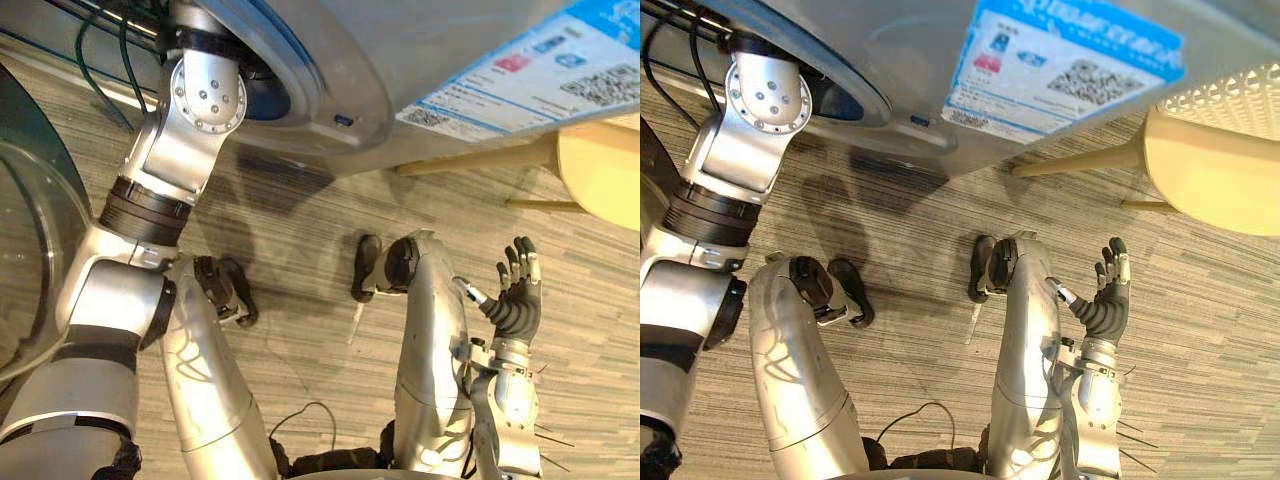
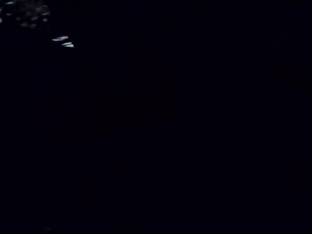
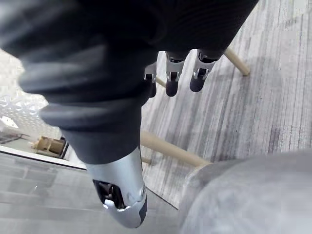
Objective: Pick up the laundry basket with both hands and put the clothes into the washing machine.
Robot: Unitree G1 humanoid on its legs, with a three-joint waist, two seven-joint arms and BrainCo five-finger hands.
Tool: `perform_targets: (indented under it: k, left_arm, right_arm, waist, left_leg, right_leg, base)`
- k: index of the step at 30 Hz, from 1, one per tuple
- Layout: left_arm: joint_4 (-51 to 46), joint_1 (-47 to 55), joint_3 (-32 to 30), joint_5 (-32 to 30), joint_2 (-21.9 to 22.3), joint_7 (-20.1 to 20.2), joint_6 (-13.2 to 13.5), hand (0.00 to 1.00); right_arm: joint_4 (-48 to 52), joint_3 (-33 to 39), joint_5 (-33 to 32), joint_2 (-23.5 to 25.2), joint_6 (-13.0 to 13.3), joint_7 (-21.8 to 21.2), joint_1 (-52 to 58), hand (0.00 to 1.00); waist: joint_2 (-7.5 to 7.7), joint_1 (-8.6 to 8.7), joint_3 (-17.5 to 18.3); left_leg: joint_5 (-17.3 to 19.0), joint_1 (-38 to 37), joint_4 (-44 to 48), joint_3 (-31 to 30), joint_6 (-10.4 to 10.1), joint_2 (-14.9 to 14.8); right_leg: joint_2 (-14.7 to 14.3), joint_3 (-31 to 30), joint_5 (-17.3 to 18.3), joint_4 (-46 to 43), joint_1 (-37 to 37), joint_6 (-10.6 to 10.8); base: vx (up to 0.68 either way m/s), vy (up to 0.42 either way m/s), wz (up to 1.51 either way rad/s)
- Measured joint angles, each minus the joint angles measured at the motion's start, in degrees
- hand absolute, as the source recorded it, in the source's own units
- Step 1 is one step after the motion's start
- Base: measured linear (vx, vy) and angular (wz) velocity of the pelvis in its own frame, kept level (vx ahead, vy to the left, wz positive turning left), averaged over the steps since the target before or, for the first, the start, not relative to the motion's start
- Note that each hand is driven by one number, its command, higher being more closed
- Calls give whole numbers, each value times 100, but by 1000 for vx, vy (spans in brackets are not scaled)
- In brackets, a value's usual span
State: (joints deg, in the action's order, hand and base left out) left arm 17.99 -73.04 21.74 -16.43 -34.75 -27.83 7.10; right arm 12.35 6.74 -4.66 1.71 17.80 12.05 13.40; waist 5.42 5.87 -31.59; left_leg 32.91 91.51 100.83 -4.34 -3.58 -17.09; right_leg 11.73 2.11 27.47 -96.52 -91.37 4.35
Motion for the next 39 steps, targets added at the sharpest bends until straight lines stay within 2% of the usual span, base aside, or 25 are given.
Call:
perform_targets:
  k: [2,5,7,10,14,21,23,25,27,28,30,31,32,33,36,38,39]
  left_arm:
    - [127,-186,150,-454,-71,3,-110,0]
    - [530,-429,537,-1688,-202,151,-340,0]
    - [785,-442,556,-1952,-197,311,-427,0]
    - [992,-440,517,-1958,-194,432,-448,0]
    - [946,-321,13,-1436,-95,454,-397,0]
    - [-132,1236,-1296,-26,126,283,-194,0]
    - [-728,2055,-1822,488,418,203,-70,0]
    - [-1041,2581,-2092,815,633,150,42,0]
    - [-1356,3359,-2413,1272,979,141,118,0]
    - [-1430,3564,-2462,1397,1042,145,131,0]
    - [-1650,4406,-2592,1649,1307,174,288,0]
    - [-1729,4796,-2628,1826,1474,272,346,0]
    - [-1780,4988,-2642,1889,1565,314,367,0]
    - [-1846,5387,-2637,2026,1788,411,458,0]
    - [-2047,6331,-2623,2157,2408,600,483,0]
    - [-2017,7021,-2557,2323,2924,847,486,0]
    - [-1996,7177,-2518,2355,3028,915,488,0]
  right_arm:
    - [6,-15,-35,-1,37,-25,58,0]
    - [12,-102,-100,-1,90,-116,58,0]
    - [27,-110,-193,2,90,-186,59,0]
    - [29,-145,-203,1,88,-233,60,0]
    - [172,-280,-204,-21,82,-251,221,0]
    - [508,-665,-138,-3,-17,-347,628,0]
    - [561,-750,-73,7,-55,-349,641,0]
    - [680,-749,50,6,-83,-349,662,0]
    - [804,-744,88,1,-96,-349,678,0]
    - [825,-745,106,-4,-124,-350,686,0]
    - [859,-720,260,-8,-194,-350,775,0]
    - [885,-715,298,-23,-207,-350,807,0]
    - [884,-715,305,-35,-221,-351,821,0]
    - [817,-713,308,-59,-252,-348,818,0]
    - [394,-702,482,-69,-319,-247,590,0]
    - [-54,-712,746,-73,-418,-163,478,0]
    - [-127,-715,754,-86,-450,-142,475,0]
  waist:
    - [2,2,1]
    - [3,15,1]
    - [8,30,-1]
    - [25,28,-3]
    - [28,21,-2]
    - [51,-34,14]
    - [97,-52,44]
    - [99,-90,46]
    - [121,-200,113]
    - [121,-216,187]
    - [140,-240,678]
    - [134,-322,779]
    - [131,-351,816]
    - [124,-390,946]
    - [77,-520,1094]
    - [58,-589,1129]
    - [17,-645,1159]
  left_leg:
    - [0,16,-3,-12,0,-10]
    - [-1,46,-9,-8,-1,-47]
    - [-2,75,-6,-3,-1,-61]
    - [-1,75,8,-7,-1,-84]
    - [-1,65,28,-15,-2,-96]
    - [-5,-92,5,-48,-11,-130]
    - [-9,-263,-72,-46,-20,-106]
    - [-22,-424,-197,-27,-42,-95]
    - [-53,-770,-487,4,-96,-97]
    - [-76,-824,-574,-1,-138,-95]
    - [-118,-935,-877,7,-209,-88]
    - [-145,-1155,-1025,20,-262,-88]
    - [-153,-1277,-1094,24,-278,-90]
    - [-169,-1481,-1265,47,-307,-82]
    - [-218,-2074,-1692,80,-396,-55]
    - [-286,-2893,-2195,189,-474,25]
    - [-305,-3084,-2325,213,-496,31]
  right_leg:
    - [1,18,4,16,-6,11]
    - [-2,44,-41,36,-27,14]
    - [-10,44,-41,22,-63,13]
    - [-62,42,-40,5,-68,12]
    - [-62,30,-38,-36,-67,13]
    - [-61,79,-29,-23,109,-1]
    - [-50,95,8,26,277,-36]
    - [-50,112,14,124,437,-37]
    - [-51,184,31,380,776,-69]
    - [-51,223,31,456,851,-71]
    - [-50,325,41,704,969,-91]
    - [-50,367,51,809,1182,-109]
    - [-50,392,68,867,1305,-137]
    - [-36,436,103,984,1502,-186]
    - [-5,572,139,1314,2105,-218]
    - [49,642,209,1664,2890,-203]
    - [47,696,211,1789,3097,-204]
  base:
    - [-6,-6,-2]
    - [29,-12,-5]
    - [55,-10,-1]
    - [15,-4,-1]
    - [0,0,0]
    - [0,-4,0]
    - [21,-14,9]
    - [22,-20,7]
    - [28,-24,4]
    - [38,-35,6]
    - [77,-49,7]
    - [95,-50,8]
    - [101,-54,11]
    - [100,-60,13]
    - [113,-65,17]
    - [117,-79,27]
    - [97,-82,23]
